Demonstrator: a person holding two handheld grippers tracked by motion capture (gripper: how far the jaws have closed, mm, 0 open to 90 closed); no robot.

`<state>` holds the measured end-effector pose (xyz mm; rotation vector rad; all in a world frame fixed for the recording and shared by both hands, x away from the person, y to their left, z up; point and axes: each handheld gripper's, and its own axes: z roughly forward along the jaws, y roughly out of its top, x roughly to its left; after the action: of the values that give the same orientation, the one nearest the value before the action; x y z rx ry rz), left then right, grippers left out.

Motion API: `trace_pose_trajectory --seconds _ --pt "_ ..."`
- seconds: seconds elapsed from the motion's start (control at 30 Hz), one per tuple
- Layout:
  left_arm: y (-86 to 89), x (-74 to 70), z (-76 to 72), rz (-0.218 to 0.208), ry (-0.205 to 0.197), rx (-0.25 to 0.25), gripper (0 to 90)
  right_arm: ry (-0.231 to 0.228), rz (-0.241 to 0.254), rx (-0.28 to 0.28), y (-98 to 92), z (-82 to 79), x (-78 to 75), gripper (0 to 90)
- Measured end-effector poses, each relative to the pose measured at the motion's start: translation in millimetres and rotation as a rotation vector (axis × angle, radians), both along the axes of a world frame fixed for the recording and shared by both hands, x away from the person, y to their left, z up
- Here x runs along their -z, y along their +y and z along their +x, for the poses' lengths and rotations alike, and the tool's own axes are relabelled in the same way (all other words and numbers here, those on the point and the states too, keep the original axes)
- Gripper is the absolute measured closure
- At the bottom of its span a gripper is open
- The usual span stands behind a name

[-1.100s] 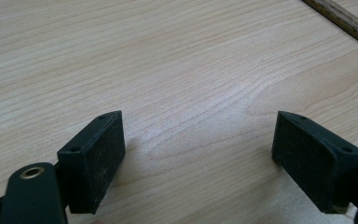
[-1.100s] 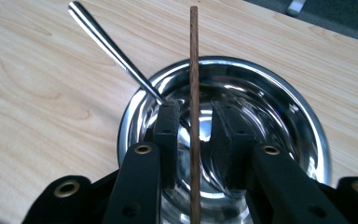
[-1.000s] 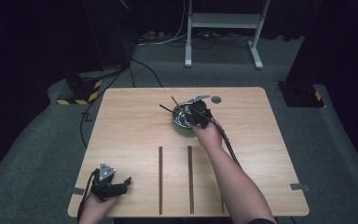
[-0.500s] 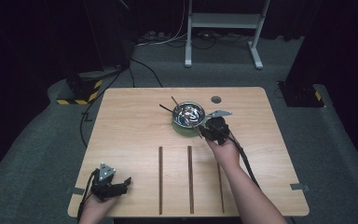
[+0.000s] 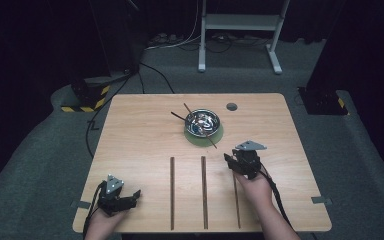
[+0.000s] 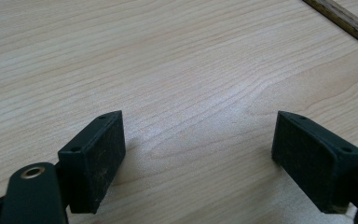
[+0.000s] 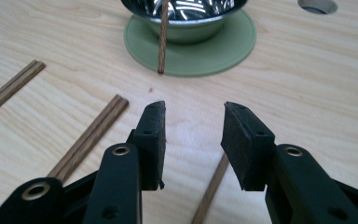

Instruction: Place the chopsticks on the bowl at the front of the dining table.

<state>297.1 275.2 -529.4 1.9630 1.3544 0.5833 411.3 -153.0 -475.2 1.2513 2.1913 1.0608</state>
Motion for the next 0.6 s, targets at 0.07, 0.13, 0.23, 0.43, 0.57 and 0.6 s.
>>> trace_pose_trajectory --seconds 0.07,0.13,0.23,0.43,0.57,0.6 --pt "0.0 0.0 -0.1 0.0 0.0 -0.001 17.1 0.003 0.001 0.001 -1.5 -2.8 0.8 58.9" --pt "0.0 0.0 0.0 -0.001 0.0 0.0 17.1 0.003 -0.006 -0.002 -5.4 -11.3 2.9 58.8" --pt "0.1 0.0 0.0 -0.001 0.0 0.0 17.1 0.004 -0.026 0.007 -8.5 -20.3 6.4 60.1" --pt "0.0 0.0 0.0 -0.001 0.0 0.0 17.1 0.063 -0.03 -0.004 -11.9 -39.3 18.2 70.5" --pt "0.1 0.0 0.0 -0.001 0.0 0.0 17.1 0.118 -0.048 0.0 -13.5 -48.6 27.6 74.3" --pt "0.1 0.0 0.0 -0.001 0.0 0.0 17.1 0.118 -0.056 0.006 -14.1 -49.7 30.1 74.7"
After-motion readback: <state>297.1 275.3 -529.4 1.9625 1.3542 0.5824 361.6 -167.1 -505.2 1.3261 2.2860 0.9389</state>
